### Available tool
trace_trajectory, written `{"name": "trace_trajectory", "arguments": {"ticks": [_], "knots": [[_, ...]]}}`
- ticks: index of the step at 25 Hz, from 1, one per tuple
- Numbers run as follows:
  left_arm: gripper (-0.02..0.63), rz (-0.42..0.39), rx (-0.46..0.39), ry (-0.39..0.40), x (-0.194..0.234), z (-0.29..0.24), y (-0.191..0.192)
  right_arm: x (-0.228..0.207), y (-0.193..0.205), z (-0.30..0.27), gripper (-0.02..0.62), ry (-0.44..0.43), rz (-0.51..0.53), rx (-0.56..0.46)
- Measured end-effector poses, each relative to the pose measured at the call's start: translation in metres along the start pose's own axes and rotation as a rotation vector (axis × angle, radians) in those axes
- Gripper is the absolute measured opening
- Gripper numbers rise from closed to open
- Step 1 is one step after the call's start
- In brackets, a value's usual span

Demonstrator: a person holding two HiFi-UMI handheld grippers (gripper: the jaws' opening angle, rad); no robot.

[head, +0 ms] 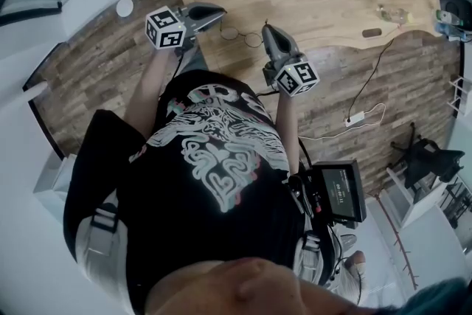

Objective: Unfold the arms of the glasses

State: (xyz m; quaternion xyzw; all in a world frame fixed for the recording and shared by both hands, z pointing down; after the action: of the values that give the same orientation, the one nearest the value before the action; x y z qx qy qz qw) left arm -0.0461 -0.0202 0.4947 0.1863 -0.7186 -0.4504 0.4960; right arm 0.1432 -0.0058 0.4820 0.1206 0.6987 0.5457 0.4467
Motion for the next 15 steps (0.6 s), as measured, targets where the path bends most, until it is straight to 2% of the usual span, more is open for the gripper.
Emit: {"name": "trace_trajectory", "arguments": {"ticks": [15], "knots": [[-0.009,-0.009,0.011,0.003,-0.0011,0.0006,0.0034,-0.0016,0.0023,-0.0005,0.000,0.005,0.025,0.031]]}}
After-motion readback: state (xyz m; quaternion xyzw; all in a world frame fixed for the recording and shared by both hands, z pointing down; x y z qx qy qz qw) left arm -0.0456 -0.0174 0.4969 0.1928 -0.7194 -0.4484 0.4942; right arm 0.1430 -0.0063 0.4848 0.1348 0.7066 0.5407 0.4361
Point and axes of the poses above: the fingertips, and each gripper's own axes: z backward along the fingers, x to its left, y out of its underside, the point moved 4 cm from there along z, backward along the fingers, and after that the axes turned 9 degrees about -x, right-handed, at the moved point
